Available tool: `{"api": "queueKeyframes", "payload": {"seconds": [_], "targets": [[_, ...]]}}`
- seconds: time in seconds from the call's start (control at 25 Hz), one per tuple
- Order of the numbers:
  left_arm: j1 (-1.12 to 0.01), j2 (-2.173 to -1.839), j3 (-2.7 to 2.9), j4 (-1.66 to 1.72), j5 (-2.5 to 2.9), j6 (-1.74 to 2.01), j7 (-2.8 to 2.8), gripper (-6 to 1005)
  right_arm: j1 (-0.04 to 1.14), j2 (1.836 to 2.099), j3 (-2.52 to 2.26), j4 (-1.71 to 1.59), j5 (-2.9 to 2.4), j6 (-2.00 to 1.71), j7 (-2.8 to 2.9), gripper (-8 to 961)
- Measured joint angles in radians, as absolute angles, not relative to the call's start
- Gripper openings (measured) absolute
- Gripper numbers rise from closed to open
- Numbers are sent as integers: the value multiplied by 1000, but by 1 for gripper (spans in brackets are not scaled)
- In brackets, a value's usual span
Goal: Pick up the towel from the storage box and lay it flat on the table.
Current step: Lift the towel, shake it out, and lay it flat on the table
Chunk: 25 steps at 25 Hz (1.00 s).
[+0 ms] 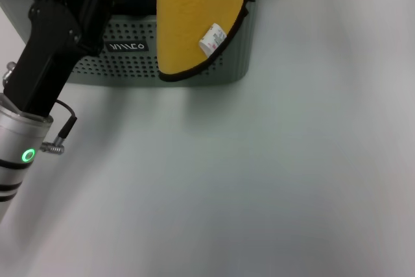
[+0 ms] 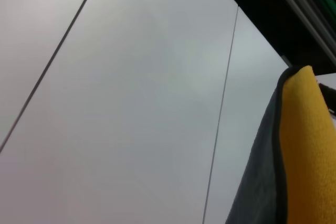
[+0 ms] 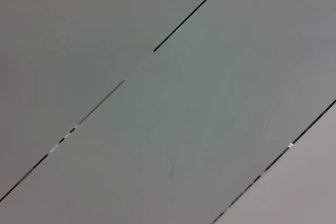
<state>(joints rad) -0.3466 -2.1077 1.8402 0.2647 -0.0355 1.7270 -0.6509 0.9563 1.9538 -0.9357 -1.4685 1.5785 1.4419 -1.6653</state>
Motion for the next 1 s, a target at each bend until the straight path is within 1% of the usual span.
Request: {"api": "queueKeyframes", "payload": {"seconds": [1.0], "targets": [[-343, -2108, 1842, 266, -28, 1784, -564, 345, 946, 1958, -936, -1482, 1575, 1442, -1678, 17]]}}
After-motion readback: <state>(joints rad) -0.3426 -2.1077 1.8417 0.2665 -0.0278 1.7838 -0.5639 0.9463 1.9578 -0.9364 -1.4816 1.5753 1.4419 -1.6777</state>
